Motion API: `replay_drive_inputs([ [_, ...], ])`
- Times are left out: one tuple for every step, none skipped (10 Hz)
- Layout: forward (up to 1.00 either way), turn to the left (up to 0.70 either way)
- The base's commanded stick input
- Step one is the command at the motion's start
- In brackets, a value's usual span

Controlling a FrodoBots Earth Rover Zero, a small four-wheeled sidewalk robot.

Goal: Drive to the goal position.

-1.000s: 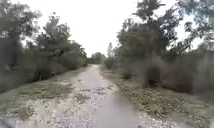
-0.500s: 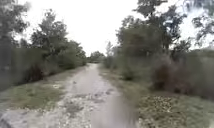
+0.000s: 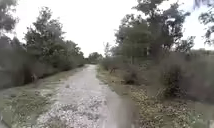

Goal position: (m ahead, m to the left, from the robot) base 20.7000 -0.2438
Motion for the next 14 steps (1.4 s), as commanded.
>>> replay_drive_inputs([
  [0.7, 0.35],
  [0.7, 0.35],
  [0.7, 0.35],
  [0.7, 0.35],
  [0.7, 0.35],
  [0.7, 0.35],
  [0.7, 0.35],
  [0.7, 0.16],
  [0.7, 0.0],
  [0.7, 0.0],
  [0.7, 0.0],
  [0.7, 0.0],
  [0.7, 0.0],
  [0.7, 0.0],
])
